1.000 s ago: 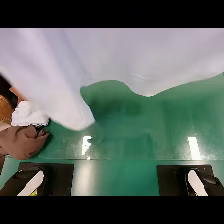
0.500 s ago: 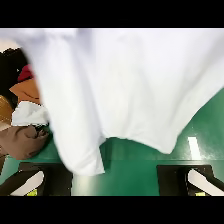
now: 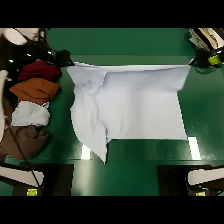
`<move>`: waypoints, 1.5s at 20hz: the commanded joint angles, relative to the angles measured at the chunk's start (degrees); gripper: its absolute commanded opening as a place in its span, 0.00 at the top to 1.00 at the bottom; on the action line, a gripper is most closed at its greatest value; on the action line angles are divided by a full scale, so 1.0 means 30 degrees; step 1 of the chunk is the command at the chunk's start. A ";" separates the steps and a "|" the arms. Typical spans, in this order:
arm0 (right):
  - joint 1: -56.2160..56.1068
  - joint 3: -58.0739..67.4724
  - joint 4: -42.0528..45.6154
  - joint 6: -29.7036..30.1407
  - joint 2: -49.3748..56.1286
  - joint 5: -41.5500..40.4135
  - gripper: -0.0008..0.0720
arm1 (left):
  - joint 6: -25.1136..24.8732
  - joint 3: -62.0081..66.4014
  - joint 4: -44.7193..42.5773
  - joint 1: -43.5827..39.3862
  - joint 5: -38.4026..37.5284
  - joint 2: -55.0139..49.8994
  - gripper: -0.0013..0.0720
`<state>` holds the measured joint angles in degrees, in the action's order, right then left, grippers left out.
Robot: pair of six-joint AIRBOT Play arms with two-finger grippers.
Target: Fold the shirts.
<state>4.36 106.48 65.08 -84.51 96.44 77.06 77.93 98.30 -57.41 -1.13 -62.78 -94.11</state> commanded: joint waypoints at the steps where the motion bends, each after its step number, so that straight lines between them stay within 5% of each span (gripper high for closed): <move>1: -0.0561 0.1756 -0.0175 -0.0015 0.3002 -0.1953 0.97 | -0.0736 -0.0109 -0.0029 -0.0204 0.5625 -0.1472 0.95; 5: -0.0561 0.3279 -0.0117 0.0117 0.3891 -0.2827 0.97 | -0.2565 -0.0109 -0.0015 -0.0219 0.6273 -0.1479 0.95; 9: -0.0743 0.2951 0.2535 0.0379 0.3810 -0.1188 0.97 | -0.3133 -0.0204 -0.0656 -0.0226 0.2492 -0.1479 0.96; 12: -0.1246 0.0313 0.4386 0.0707 0.2914 -0.0867 0.97 | -0.3089 -0.1413 -0.1865 -0.0219 0.0321 -0.1464 0.96; 19: -0.1829 -0.4379 0.4153 0.0809 0.1115 -0.2754 0.96 | -0.2994 -0.4991 -0.2164 -0.0219 0.0058 -0.1464 0.95; 20: -0.1902 -0.4466 0.4146 0.0780 0.1115 -0.2594 0.82 | -0.2608 -0.5005 -0.2208 -0.0204 0.0015 -0.1464 0.74; 21: -0.1945 -0.4452 0.4167 0.0525 0.1115 -0.2339 0.52 | -0.1880 -0.4947 -0.2208 -0.0197 0.0029 -0.1464 0.28; 22: -0.1945 -0.4320 0.4153 0.0466 0.1115 -0.1974 0.46 | -0.1355 -0.4830 -0.2280 -0.0175 -0.0146 -0.1464 0.14; 26: -0.1399 -0.3803 0.4175 0.0576 0.0219 0.0568 0.46 | -0.0393 -0.4539 -0.2820 0.0918 -0.3315 -0.0415 0.17; 30: -0.0437 -0.7563 0.3235 0.1239 -0.3206 0.0699 0.46 | 0.0474 -1.0200 -0.3286 0.1734 -0.3417 0.3534 0.17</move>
<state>1.41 89.41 77.17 -82.28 92.20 77.32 76.93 76.93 -66.39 2.70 -71.22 -90.08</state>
